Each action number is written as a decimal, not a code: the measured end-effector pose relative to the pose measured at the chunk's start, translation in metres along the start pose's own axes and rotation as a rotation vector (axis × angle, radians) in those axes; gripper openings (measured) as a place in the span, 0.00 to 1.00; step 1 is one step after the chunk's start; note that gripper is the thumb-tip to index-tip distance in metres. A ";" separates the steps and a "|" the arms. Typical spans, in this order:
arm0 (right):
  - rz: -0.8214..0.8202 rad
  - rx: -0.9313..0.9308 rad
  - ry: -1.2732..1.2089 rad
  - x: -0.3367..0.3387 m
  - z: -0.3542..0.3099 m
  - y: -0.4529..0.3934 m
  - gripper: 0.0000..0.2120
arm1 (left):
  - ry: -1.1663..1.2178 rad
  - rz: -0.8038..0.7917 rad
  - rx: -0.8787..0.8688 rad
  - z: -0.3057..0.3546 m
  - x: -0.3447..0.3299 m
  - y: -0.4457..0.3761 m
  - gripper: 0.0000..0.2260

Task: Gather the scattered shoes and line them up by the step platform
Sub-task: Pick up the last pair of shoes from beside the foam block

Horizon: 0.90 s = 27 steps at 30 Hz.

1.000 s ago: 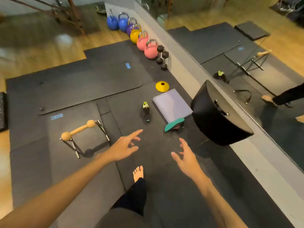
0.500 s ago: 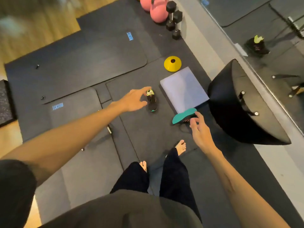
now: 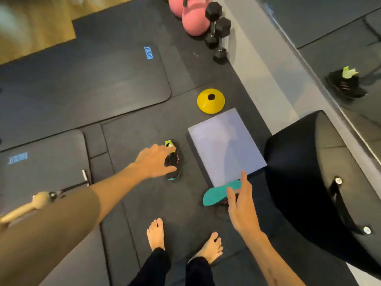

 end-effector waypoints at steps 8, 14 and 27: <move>0.193 -0.173 0.223 -0.085 0.118 -0.108 0.31 | 0.097 0.079 0.122 -0.057 -0.096 -0.136 0.31; 0.274 -0.762 0.376 -0.117 0.214 -0.195 0.32 | 0.600 0.376 0.580 -0.087 -0.174 -0.233 0.17; -0.411 -0.653 0.485 -0.114 0.237 -0.255 0.35 | 0.201 0.602 0.335 -0.128 -0.243 -0.328 0.30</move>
Point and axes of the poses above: each hand's wrist, its own y-axis away from the middle knuckle, its own x-axis out of the back of the hand, z = x × y, the point moved 1 cm from there along -y, towards the middle knuckle, and after that the axes turned 12 degrees about y, right-handed, at the moved point
